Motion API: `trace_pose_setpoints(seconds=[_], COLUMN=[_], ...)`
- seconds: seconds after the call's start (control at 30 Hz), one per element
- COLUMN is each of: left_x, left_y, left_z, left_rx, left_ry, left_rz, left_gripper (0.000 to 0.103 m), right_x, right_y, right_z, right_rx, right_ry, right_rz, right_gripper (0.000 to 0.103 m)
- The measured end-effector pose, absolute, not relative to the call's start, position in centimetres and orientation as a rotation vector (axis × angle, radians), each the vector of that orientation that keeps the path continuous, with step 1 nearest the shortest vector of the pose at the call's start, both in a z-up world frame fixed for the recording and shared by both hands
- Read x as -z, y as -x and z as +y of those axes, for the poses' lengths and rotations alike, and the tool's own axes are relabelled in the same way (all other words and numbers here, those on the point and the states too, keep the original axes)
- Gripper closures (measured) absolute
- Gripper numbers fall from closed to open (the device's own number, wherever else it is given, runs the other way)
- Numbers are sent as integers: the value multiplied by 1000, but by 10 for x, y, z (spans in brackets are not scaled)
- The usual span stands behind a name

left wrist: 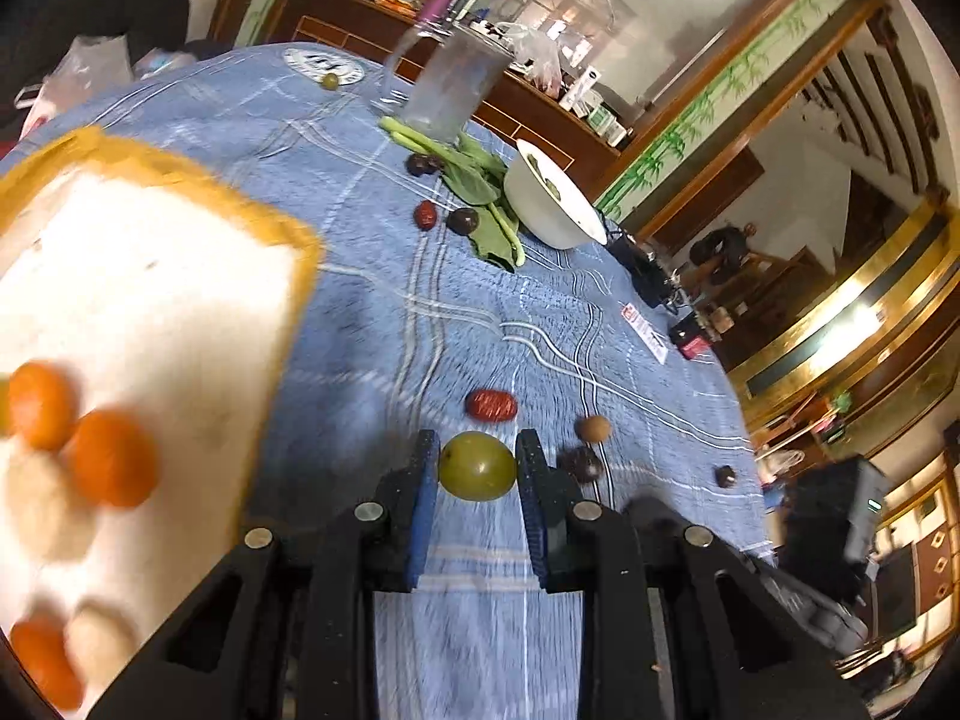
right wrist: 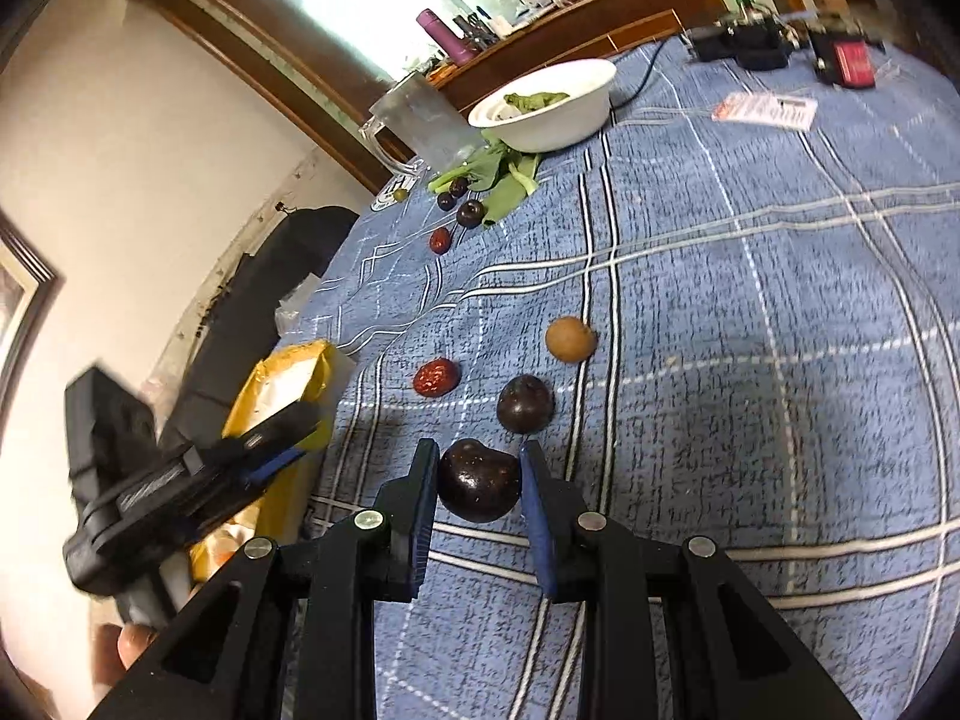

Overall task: Organize fruits
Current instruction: 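Carry the plum and green grape into the tray and open both tools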

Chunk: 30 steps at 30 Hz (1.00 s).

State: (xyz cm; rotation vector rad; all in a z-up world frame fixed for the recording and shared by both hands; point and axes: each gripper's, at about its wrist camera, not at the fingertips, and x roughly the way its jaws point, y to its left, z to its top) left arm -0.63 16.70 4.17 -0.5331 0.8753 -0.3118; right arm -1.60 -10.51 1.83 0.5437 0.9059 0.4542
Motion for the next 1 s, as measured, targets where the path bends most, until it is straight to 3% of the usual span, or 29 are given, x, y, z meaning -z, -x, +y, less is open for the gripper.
trace_pose_setpoints(seconds=[0.13,0.47,1.0], left_x=[-45,-71,-48], left_y=[33,107,122], left_z=[203,283,311], left_rx=[288,-76,-165], left_ry=[608,442,398], left_rz=[894,741,763], left_gripper=[78,78,77], right_x=[-21,-56,-55], right_y=[22,43,57], right_z=[-88,7,148], right_rx=[-478,-641,-613], right_ry=[-543,-459,-56], right_rz=[928,944,961], right_gripper=[74,73,72])
